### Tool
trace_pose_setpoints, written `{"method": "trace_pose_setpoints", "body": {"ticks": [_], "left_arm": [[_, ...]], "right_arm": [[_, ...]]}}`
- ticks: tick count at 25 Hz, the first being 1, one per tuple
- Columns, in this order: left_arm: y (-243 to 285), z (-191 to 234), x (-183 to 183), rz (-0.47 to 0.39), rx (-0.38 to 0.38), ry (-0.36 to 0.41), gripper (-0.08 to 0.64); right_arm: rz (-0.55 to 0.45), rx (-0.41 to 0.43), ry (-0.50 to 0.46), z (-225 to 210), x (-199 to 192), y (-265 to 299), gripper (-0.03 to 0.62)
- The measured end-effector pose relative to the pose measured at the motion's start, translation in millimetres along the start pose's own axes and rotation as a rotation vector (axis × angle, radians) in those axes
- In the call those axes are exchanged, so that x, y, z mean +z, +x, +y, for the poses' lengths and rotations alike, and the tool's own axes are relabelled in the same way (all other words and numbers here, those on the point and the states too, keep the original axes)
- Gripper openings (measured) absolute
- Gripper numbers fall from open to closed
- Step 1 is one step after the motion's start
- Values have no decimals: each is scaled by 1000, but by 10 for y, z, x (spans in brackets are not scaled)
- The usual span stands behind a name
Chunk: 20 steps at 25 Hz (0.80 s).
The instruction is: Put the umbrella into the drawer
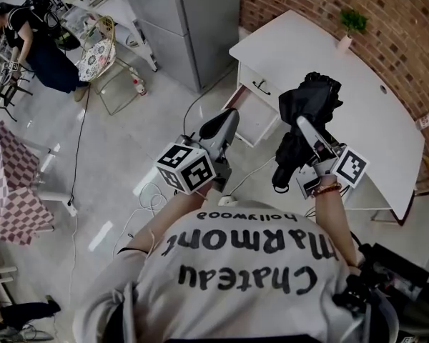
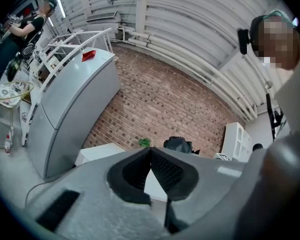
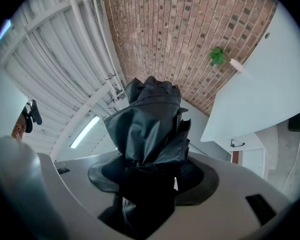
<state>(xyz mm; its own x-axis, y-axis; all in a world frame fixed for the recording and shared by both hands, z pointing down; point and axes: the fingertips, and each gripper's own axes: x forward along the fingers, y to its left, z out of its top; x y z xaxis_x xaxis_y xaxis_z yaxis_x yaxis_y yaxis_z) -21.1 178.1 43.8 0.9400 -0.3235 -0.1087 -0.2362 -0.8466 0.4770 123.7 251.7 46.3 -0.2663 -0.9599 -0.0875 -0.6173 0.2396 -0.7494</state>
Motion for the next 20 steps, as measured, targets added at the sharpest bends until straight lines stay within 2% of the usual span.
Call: {"method": "trace_pose_setpoints", "body": {"ticks": [11, 17, 20], "left_arm": [[241, 631, 183, 42, 24, 26, 15], [225, 830, 165, -7, 70, 82, 15], [246, 929, 119, -15, 51, 24, 15]], "right_arm": [[-40, 8, 11, -287, 139, 611, 252], [-29, 10, 63, -482, 58, 803, 252], [-4, 0, 85, -609, -13, 937, 253]]}}
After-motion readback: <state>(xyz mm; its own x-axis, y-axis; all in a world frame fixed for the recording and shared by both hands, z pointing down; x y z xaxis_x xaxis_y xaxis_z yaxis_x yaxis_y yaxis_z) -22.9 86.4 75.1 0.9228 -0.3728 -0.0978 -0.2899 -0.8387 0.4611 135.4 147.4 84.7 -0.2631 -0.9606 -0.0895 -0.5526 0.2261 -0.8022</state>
